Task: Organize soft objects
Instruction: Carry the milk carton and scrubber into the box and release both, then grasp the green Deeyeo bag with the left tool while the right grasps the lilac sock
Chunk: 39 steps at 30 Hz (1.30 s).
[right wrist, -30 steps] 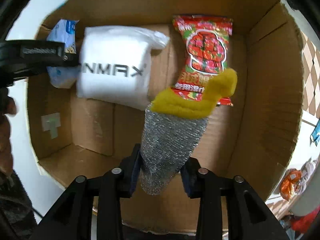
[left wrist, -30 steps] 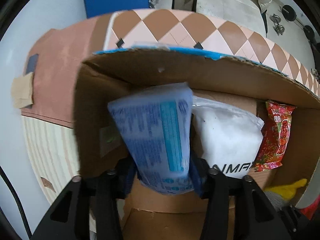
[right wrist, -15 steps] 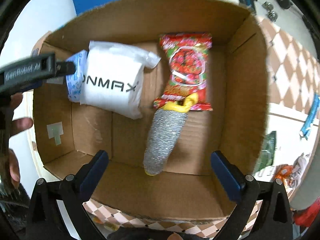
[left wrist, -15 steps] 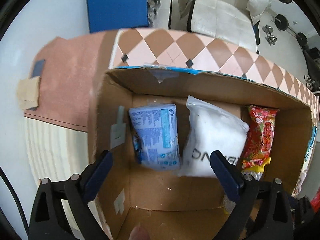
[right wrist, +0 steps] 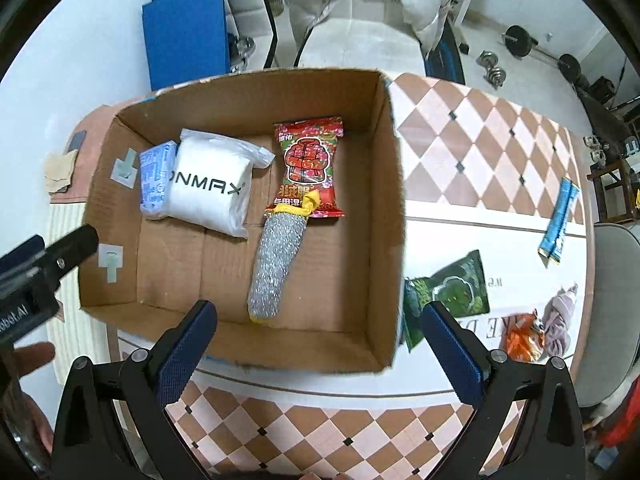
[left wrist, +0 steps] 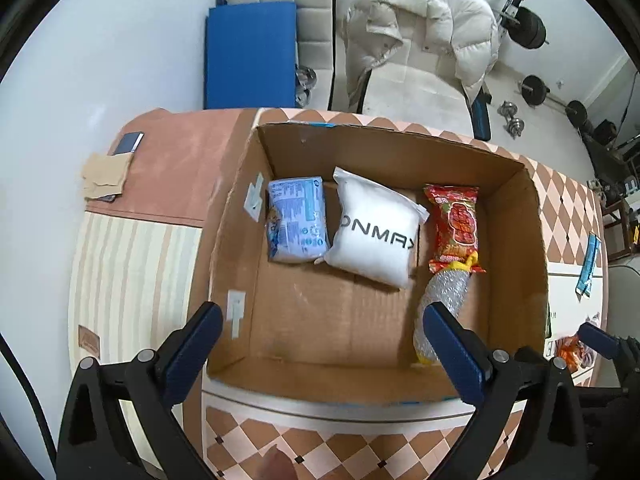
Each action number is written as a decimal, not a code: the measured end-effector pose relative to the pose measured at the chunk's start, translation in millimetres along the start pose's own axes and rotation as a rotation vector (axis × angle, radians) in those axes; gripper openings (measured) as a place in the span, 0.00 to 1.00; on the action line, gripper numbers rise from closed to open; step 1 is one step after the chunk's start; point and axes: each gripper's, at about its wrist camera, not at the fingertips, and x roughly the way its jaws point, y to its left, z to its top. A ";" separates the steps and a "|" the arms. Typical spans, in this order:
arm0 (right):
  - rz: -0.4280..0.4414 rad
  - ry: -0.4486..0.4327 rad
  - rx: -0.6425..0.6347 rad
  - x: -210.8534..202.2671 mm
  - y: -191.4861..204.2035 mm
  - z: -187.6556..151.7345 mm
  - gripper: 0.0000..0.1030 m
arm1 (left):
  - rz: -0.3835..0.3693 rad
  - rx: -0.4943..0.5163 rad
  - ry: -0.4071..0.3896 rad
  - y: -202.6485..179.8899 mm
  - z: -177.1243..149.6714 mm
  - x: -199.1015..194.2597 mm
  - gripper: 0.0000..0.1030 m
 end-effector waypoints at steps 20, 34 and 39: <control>0.154 -0.096 0.177 -66.0 -96.8 -70.0 1.00 | 0.015 0.273 -0.117 -109.9 -21.0 -69.8 1.00; 0.034 0.081 0.524 -1.6 -359.3 -106.8 1.00 | 0.085 1.103 0.188 -365.1 -46.7 68.0 1.00; 0.038 0.165 0.546 43.3 -399.6 -102.6 0.99 | 0.129 1.174 0.405 -390.6 -65.9 143.9 1.00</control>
